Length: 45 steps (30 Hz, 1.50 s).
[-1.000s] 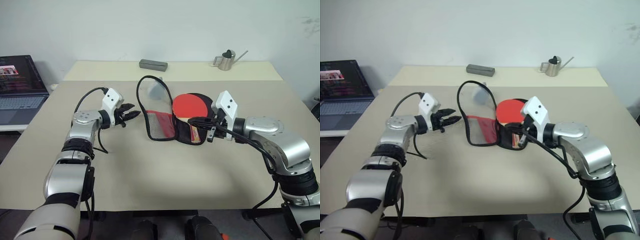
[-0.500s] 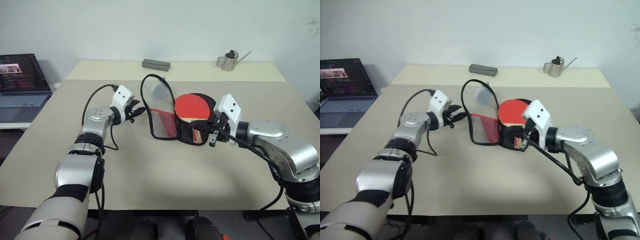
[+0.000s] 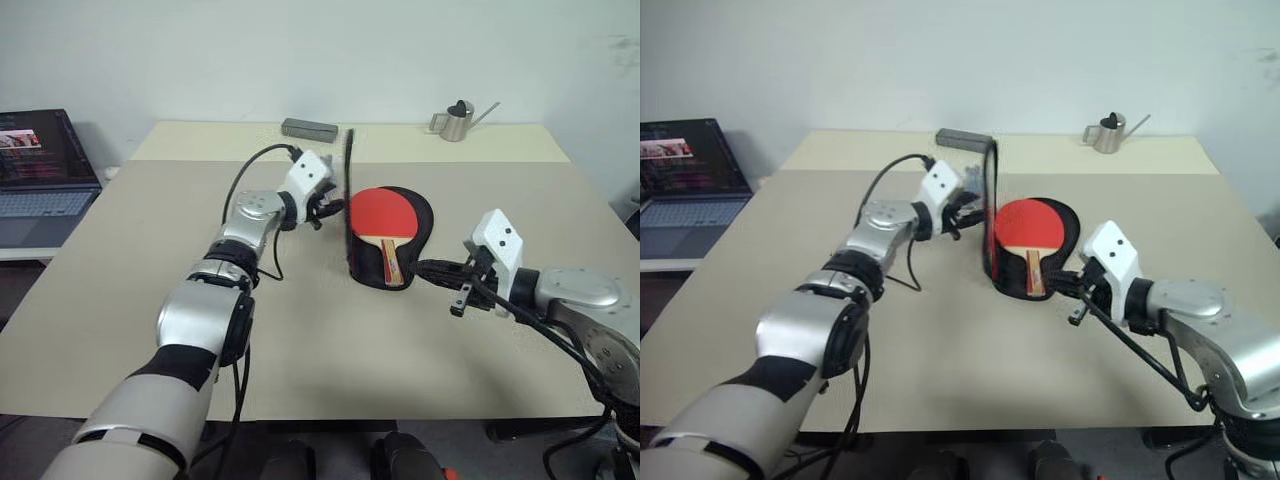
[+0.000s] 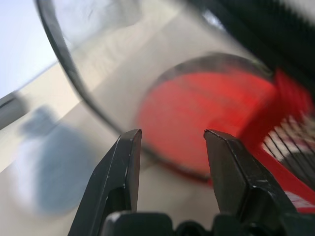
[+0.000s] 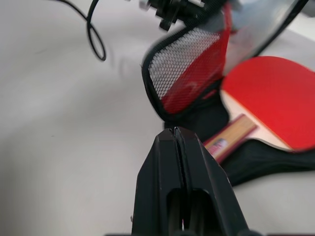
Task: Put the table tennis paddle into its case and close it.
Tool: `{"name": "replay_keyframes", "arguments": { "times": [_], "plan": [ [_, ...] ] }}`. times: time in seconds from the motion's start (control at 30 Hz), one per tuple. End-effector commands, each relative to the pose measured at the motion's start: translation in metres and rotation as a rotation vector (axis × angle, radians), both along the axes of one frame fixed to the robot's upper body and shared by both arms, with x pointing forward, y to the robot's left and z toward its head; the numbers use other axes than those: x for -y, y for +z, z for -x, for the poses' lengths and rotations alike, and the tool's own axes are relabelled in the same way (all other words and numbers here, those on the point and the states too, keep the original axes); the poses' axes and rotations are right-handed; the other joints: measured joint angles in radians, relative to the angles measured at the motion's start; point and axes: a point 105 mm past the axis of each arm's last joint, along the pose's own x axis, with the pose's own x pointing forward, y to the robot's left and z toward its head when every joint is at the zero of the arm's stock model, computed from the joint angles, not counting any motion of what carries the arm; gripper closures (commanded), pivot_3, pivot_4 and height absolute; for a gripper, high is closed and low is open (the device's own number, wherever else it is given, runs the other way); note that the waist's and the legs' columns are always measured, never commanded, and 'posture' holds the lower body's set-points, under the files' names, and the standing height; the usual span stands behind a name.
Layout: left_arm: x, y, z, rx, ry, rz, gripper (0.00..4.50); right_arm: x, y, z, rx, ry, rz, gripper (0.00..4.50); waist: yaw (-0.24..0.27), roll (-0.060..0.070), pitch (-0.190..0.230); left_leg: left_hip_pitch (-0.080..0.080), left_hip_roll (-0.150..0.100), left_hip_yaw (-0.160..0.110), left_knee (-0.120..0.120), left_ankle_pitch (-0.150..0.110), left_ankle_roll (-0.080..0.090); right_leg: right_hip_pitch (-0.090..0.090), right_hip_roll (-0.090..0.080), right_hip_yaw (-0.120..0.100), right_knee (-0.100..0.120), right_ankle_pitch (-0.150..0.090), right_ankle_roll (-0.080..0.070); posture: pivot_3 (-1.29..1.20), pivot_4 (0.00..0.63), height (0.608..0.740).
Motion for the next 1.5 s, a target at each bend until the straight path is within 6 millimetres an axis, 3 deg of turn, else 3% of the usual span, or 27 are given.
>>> {"name": "replay_keyframes", "arguments": {
  "times": [0.03,0.2,0.43,0.7,0.9,1.0,1.17,1.4,1.5],
  "plan": [
    [0.022,0.013,0.001,0.044,-0.032,-0.012,2.3,0.001,0.009,0.009,0.044,-0.038,-0.013,4.5,0.001,0.0,0.0,0.0,0.0,0.0,0.0,0.0,0.0,0.0,0.0,0.0,0.0,0.0,0.0,0.0,0.15,0.74],
    [0.05,-0.003,0.01,0.008,-0.092,-0.04,2.3,0.007,0.007,0.016,0.034,-0.111,-0.023,4.5,0.004,0.0,0.0,0.0,-0.001,0.0,0.0,0.0,0.0,0.0,0.0,0.0,-0.001,0.0,0.0,0.0,0.15,0.74],
    [0.067,-0.033,0.02,-0.054,-0.126,-0.084,2.3,0.013,0.007,0.025,0.025,-0.186,-0.036,4.5,0.002,0.0,0.0,0.0,-0.001,0.0,0.0,0.0,0.0,0.001,0.0,0.0,0.0,0.0,0.0,0.0,0.15,0.74],
    [0.069,-0.06,0.025,-0.112,-0.106,-0.112,2.3,0.019,0.011,0.027,0.024,-0.234,-0.04,4.5,0.003,0.0,0.0,0.0,-0.001,0.0,0.0,0.0,0.0,0.001,0.0,0.0,0.0,0.0,0.0,0.0,0.15,0.74],
    [0.061,-0.065,0.025,-0.188,-0.083,-0.033,2.3,0.019,0.016,0.024,0.033,-0.241,-0.076,4.5,0.001,-0.001,-0.001,0.001,0.0,0.0,0.0,0.0,0.0,0.002,0.0,0.0,0.0,0.0,0.0,0.0,0.15,0.74],
    [0.059,-0.057,0.024,-0.205,-0.089,0.024,1.74,0.017,0.017,0.022,0.033,-0.234,-0.09,3.92,0.001,-0.001,-0.001,0.002,0.0,0.0,0.0,0.0,0.0,0.002,0.0,0.0,0.001,0.0,0.0,0.0,0.15,0.74],
    [0.055,-0.04,0.019,-0.205,-0.082,0.12,0.06,0.016,0.019,0.016,0.029,-0.227,-0.104,2.3,0.002,-0.001,-0.001,0.001,0.0,0.0,0.0,0.0,0.0,0.002,0.0,0.0,0.0,0.0,0.0,0.0,0.15,0.74],
    [0.048,-0.001,0.016,-0.148,-0.134,0.266,0.0,0.015,0.025,0.002,0.022,-0.214,-0.16,0.01,0.001,-0.001,0.0,0.001,0.0,0.0,0.0,0.0,0.0,0.001,0.0,0.0,0.0,0.0,0.0,0.0,0.15,0.74],
    [0.044,0.011,0.016,-0.11,-0.157,0.288,0.0,0.012,0.029,-0.007,0.026,-0.205,-0.182,0.01,0.0,-0.001,0.0,0.001,0.0,0.0,0.0,0.0,0.0,0.001,0.0,0.0,0.0,0.0,0.0,0.0,0.15,0.74]
  ]
}}
